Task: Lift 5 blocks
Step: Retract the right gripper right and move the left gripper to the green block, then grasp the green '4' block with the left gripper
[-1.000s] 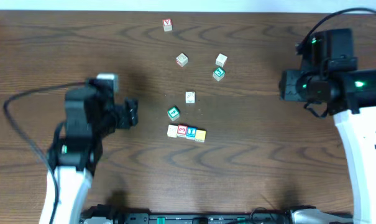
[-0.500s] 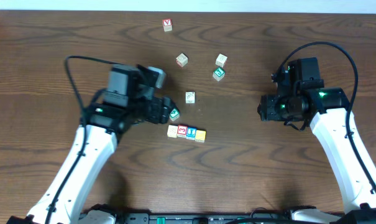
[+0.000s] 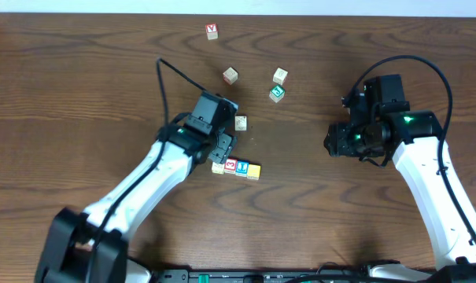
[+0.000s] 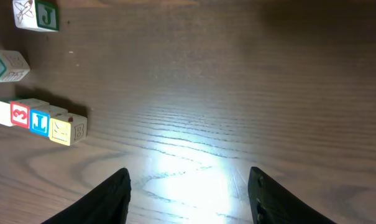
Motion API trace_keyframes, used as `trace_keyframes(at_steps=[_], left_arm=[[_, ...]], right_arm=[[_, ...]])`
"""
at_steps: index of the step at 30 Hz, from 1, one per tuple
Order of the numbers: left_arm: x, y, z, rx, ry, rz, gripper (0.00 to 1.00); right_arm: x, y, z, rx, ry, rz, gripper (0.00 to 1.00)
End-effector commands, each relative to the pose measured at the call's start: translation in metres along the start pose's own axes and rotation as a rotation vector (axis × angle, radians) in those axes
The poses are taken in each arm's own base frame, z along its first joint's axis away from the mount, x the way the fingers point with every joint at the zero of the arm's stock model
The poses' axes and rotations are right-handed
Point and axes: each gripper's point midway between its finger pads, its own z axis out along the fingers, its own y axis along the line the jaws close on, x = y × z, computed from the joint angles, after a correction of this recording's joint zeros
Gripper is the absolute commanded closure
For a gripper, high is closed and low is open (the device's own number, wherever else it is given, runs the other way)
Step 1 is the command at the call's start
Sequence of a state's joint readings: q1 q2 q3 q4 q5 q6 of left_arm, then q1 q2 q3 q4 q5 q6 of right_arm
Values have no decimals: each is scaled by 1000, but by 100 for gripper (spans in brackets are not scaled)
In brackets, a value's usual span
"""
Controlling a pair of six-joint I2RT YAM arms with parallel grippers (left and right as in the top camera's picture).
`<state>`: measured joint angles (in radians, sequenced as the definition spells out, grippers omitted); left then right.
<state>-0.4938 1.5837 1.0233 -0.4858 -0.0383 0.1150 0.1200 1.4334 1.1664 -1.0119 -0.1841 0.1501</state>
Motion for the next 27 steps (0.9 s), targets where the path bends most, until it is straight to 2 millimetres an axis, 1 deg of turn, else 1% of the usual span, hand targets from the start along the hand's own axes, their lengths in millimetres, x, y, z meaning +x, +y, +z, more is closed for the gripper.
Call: trace_keyframes(at_steps=[1, 3, 6, 15, 16, 20, 27], left_arm=[[0, 9, 11, -55, 31, 81, 28], [2, 8, 18, -53, 46, 100, 28], [0, 8, 23, -53, 40, 99, 28], [-8, 6, 31, -47, 11, 95, 28], [-8, 6, 31, -47, 13, 95, 29], [-4, 1, 39, -23, 32, 97, 39], [-3, -1, 45, -11, 35, 97, 40]], right_arm=[[2, -2, 1, -5, 13, 2, 43], [3, -2, 1, -4, 15, 3, 43], [3, -2, 1, -4, 15, 2, 43], [3, -2, 1, -4, 16, 2, 43], [3, -2, 1, -4, 16, 2, 43], [3, -2, 1, -4, 16, 2, 44], [3, -2, 1, -3, 15, 2, 44]])
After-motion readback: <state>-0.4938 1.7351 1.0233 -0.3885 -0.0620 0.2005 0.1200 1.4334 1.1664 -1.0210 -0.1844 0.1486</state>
